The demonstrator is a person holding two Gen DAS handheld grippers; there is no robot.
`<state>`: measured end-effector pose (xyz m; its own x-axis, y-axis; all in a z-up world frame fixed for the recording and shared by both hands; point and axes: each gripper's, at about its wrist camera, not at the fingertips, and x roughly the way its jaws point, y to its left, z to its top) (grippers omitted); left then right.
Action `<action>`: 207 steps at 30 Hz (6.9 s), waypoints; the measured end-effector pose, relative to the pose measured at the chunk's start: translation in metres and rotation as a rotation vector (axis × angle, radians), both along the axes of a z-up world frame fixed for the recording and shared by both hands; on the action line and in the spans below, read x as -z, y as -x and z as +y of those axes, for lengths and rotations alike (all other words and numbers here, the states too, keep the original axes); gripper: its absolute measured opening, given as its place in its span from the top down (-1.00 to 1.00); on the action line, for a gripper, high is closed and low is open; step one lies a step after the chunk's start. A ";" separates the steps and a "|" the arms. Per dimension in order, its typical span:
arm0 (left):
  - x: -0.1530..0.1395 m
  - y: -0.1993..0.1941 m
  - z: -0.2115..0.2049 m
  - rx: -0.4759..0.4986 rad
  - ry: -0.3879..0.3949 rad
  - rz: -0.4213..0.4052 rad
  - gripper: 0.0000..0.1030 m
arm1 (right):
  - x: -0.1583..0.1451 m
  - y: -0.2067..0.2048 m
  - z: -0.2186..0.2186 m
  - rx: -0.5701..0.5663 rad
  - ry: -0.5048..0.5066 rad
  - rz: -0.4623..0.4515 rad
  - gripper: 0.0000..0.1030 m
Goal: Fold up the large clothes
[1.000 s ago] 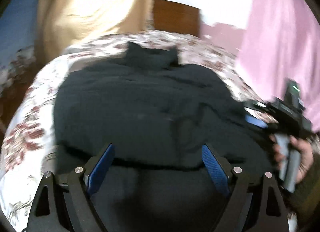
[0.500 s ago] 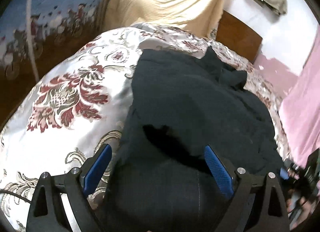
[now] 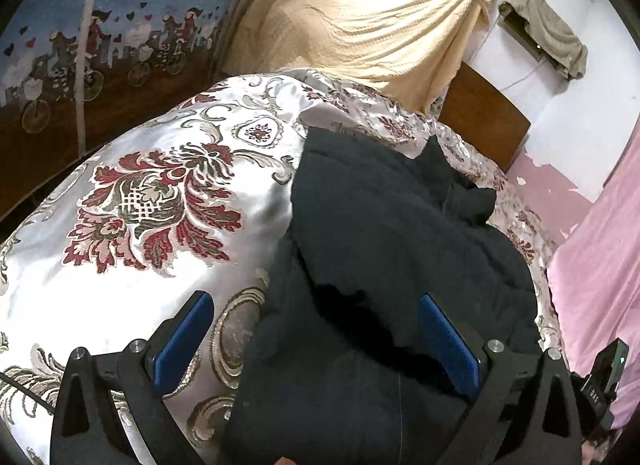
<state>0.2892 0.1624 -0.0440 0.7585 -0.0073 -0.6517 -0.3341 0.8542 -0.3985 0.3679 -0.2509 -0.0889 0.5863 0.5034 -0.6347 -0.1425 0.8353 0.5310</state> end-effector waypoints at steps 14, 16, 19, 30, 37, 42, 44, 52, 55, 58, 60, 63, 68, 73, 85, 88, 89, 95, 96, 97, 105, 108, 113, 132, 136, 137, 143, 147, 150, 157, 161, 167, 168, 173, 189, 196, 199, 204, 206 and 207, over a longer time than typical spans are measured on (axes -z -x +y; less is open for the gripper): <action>-0.002 0.002 0.001 0.025 0.005 -0.040 -1.00 | -0.034 0.013 -0.006 0.074 0.055 -0.101 0.93; -0.004 0.002 -0.001 0.032 -0.008 -0.045 -1.00 | -0.056 0.014 -0.006 0.077 0.079 -0.165 0.93; -0.010 0.002 -0.005 0.054 -0.036 -0.056 -1.00 | -0.094 0.007 -0.012 0.085 0.107 -0.257 0.94; -0.017 -0.011 -0.012 0.084 -0.123 -0.008 -1.00 | -0.160 -0.066 -0.045 0.155 0.309 -0.334 0.94; -0.016 -0.061 -0.007 0.120 -0.129 0.058 -1.00 | -0.101 -0.106 -0.049 0.164 0.419 -0.204 0.93; 0.002 -0.107 -0.017 0.174 -0.172 0.132 -1.00 | -0.066 -0.115 -0.048 0.170 0.470 -0.160 0.93; 0.014 -0.117 -0.022 0.175 -0.203 0.177 -1.00 | -0.058 -0.116 -0.044 0.155 0.503 -0.155 0.90; 0.026 -0.121 -0.025 0.159 -0.208 0.208 -1.00 | -0.068 -0.106 -0.042 0.132 0.576 -0.169 0.29; 0.009 -0.118 -0.029 0.153 -0.244 0.146 -1.00 | -0.090 -0.090 -0.033 0.123 0.607 -0.270 -0.35; -0.005 -0.127 -0.036 0.185 -0.262 0.107 -1.00 | -0.105 -0.084 -0.016 0.058 0.607 -0.323 -0.43; -0.008 -0.138 -0.046 0.218 -0.286 0.116 -1.00 | -0.103 -0.087 -0.001 -0.005 0.606 -0.308 -0.45; 0.002 -0.157 -0.058 0.236 -0.362 0.164 -1.00 | -0.086 -0.096 0.018 -0.079 0.602 -0.255 -0.45; 0.022 -0.166 -0.062 0.240 -0.360 0.186 -1.00 | -0.045 -0.113 0.027 -0.099 0.643 -0.170 -0.46; 0.040 -0.166 -0.054 0.251 -0.263 0.177 -1.00 | -0.029 -0.117 0.026 -0.075 0.642 -0.162 -0.67; 0.052 -0.162 -0.050 0.251 -0.214 0.135 -1.00 | -0.013 -0.123 0.023 -0.043 0.628 -0.166 -0.84; 0.052 -0.162 -0.050 0.250 -0.216 0.130 -1.00 | -0.012 -0.122 0.023 -0.039 0.628 -0.170 -0.86; 0.052 -0.162 -0.050 0.249 -0.217 0.129 -1.00 | -0.011 -0.122 0.024 -0.038 0.630 -0.171 -0.87; 0.053 -0.161 -0.049 0.247 -0.218 0.125 -1.00 | -0.009 -0.124 0.021 -0.035 0.609 -0.164 -0.94; 0.053 -0.161 -0.050 0.247 -0.218 0.125 -1.00 | -0.009 -0.125 0.019 -0.036 0.599 -0.160 -0.95; 0.053 -0.161 -0.050 0.247 -0.219 0.125 -1.00 | -0.008 -0.125 0.018 -0.038 0.587 -0.157 -0.96; 0.054 -0.162 -0.051 0.248 -0.226 0.127 -1.00 | 0.000 -0.126 0.019 -0.032 0.580 -0.150 -0.97; 0.055 -0.162 -0.052 0.247 -0.229 0.126 -1.00 | 0.000 -0.126 0.019 -0.031 0.578 -0.148 -0.97; 0.056 -0.162 -0.052 0.248 -0.226 0.125 -1.00 | 0.002 -0.126 0.019 -0.029 0.578 -0.147 -0.97; -0.029 -0.206 -0.051 0.363 -0.140 0.090 -1.00 | -0.091 -0.150 0.006 -0.032 0.416 -0.155 -0.97; -0.044 -0.278 -0.078 0.419 -0.221 0.074 -1.00 | -0.097 -0.228 0.018 -0.002 0.324 -0.039 -0.97; -0.044 -0.299 -0.084 0.431 -0.238 0.086 -1.00 | -0.095 -0.244 0.021 0.019 0.301 -0.026 -0.97; -0.041 -0.377 -0.090 0.381 -0.251 0.087 -1.00 | -0.073 -0.318 0.038 0.142 0.140 0.012 -0.96; -0.035 -0.397 -0.087 0.336 -0.182 0.056 -0.55 | -0.054 -0.339 0.050 0.193 0.126 0.032 -0.64; -0.025 -0.409 -0.087 0.362 -0.056 0.092 0.65 | -0.046 -0.348 0.059 0.181 0.164 0.058 -0.12; -0.055 -0.362 -0.094 0.394 -0.123 -0.033 0.84 | -0.083 -0.308 0.055 0.129 0.196 -0.055 0.57; -0.091 -0.299 -0.086 0.402 -0.096 -0.128 0.86 | -0.119 -0.259 0.037 0.096 0.182 -0.149 0.62; -0.121 -0.192 -0.093 0.463 -0.125 -0.244 0.86 | -0.153 -0.150 0.020 0.047 0.190 -0.310 0.66; -0.121 -0.175 -0.093 0.470 -0.118 -0.257 0.87 | -0.154 -0.132 0.019 0.044 0.203 -0.335 0.67; -0.109 -0.116 -0.100 0.491 -0.141 -0.270 0.87 | -0.142 -0.054 0.017 0.041 0.267 -0.403 0.69; 0.013 -0.126 -0.096 0.452 -0.111 -0.056 0.88 | -0.038 -0.058 0.021 0.031 0.357 -0.184 0.76; 0.013 -0.119 -0.101 0.443 -0.155 -0.082 0.88 | -0.074 -0.049 0.006 0.016 0.373 -0.223 0.64; 0.012 -0.114 -0.104 0.443 -0.166 -0.087 0.88 | -0.098 -0.031 0.000 0.048 0.418 -0.249 0.29; 0.012 -0.112 -0.105 0.445 -0.171 -0.087 0.88 | -0.149 -0.026 -0.007 0.095 0.421 -0.338 0.12; 0.013 -0.112 -0.104 0.445 -0.178 -0.087 0.88 | -0.165 -0.054 0.007 0.061 0.427 -0.339 0.12; 0.012 -0.112 -0.105 0.447 -0.185 -0.086 0.88 | -0.168 -0.067 0.014 0.035 0.410 -0.337 0.12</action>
